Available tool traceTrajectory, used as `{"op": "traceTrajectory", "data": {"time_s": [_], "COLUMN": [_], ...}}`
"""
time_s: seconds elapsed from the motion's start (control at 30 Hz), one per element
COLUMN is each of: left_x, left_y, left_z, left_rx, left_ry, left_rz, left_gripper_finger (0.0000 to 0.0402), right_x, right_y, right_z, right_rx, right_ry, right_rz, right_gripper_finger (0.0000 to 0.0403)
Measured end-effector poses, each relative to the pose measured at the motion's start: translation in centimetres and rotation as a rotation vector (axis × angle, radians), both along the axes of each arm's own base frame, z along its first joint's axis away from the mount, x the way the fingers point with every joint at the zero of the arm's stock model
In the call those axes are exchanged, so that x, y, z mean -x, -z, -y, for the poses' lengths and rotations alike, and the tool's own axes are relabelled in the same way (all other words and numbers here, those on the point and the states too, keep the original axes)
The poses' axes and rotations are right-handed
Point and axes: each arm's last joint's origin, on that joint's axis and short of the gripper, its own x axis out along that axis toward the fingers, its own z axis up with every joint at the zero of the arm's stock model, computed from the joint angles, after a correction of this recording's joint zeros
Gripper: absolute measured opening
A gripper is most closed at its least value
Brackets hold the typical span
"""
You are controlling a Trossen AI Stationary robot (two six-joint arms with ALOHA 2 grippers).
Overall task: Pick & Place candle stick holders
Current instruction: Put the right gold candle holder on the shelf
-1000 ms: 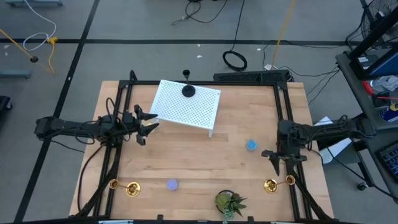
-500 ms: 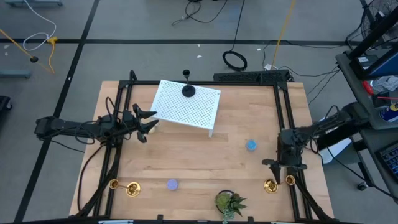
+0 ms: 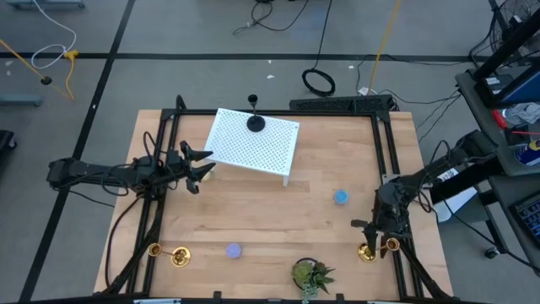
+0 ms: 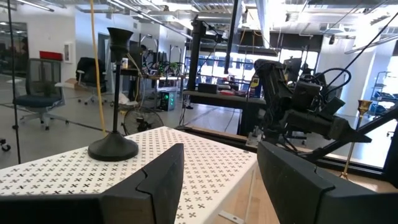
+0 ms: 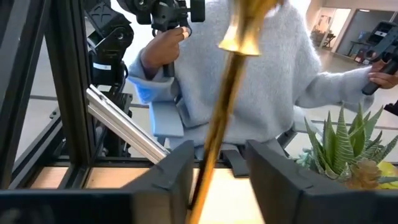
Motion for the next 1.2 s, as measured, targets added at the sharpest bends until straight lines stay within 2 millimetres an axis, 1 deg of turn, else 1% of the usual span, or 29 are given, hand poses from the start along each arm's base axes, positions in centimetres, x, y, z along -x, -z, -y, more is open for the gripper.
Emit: {"op": "traceTrajectory", "data": {"time_s": [0.13, 0.23, 0.37, 0.43, 0.5, 0.53, 0.73, 0.83, 0.87, 0.97, 1.07, 1.13, 1.2], "left_x": [0.0, 0.0, 0.0, 0.0, 0.0, 0.0, 0.0, 0.0, 0.0, 0.0, 0.0, 0.0, 0.0], "left_y": [0.0, 0.0, 0.0, 0.0, 0.0, 0.0, 0.0, 0.0, -0.1, -0.1, -0.1, -0.1, -0.1], "left_z": [0.0, 0.0, 0.0, 0.0, 0.0, 0.0, 0.0, 0.0, 0.0, 0.0, 0.0, 0.0, 0.1], "left_rx": [0.000, 0.000, 0.000, 0.000, 0.000, -0.001, -0.007, -0.004, 0.002, 0.009, -0.002, -0.014, -0.018], "left_ry": [0.000, 0.000, 0.000, 0.000, 0.000, 0.000, -0.001, -0.001, 0.000, 0.002, 0.002, 0.013, 0.032], "left_rz": [0.000, 0.000, 0.000, -0.001, 0.000, -0.001, -0.003, 0.003, 0.009, 0.012, 0.009, 0.006, 0.005], "left_gripper_finger": [0.0211, 0.0212, 0.0212, 0.0212, 0.0212, 0.0212, 0.0212, 0.0212, 0.0212, 0.0212, 0.0212, 0.0212, 0.0212], "right_x": [-0.1, -0.4, -0.9, -1.3, -1.8, -2.1, -4.5, -5.6, -5.9, -7.4, -9.6, -11.2, -13.0], "right_y": [0.1, -0.2, -1.2, -1.8, -2.0, -2.4, -6.7, -10.3, -11.5, -14.1, -16.5, -18.0, -18.9], "right_z": [0.0, 0.0, 0.2, 0.4, 0.7, 0.8, 1.6, 2.5, 2.8, 3.6, 4.6, 5.9, 7.5], "right_rx": [0.003, -0.007, -0.071, -0.123, -0.137, -0.153, -0.289, -0.465, -0.496, -0.433, -0.327, -0.276, -0.247], "right_ry": [0.008, 0.074, 0.280, 0.441, 0.596, 0.669, 1.066, 1.287, 1.339, 1.415, 1.460, 1.535, 1.586], "right_rz": [-0.005, 0.028, 0.088, 0.090, 0.084, 0.085, 0.168, 0.212, 0.235, 0.282, 0.282, 0.263, 0.214], "right_gripper_finger": [0.0060, 0.0013, 0.0010, 0.0007, 0.0006, 0.0007, 0.0006, 0.0006, 0.0006, 0.0006, 0.0006, 0.0006, 0.0006]}}
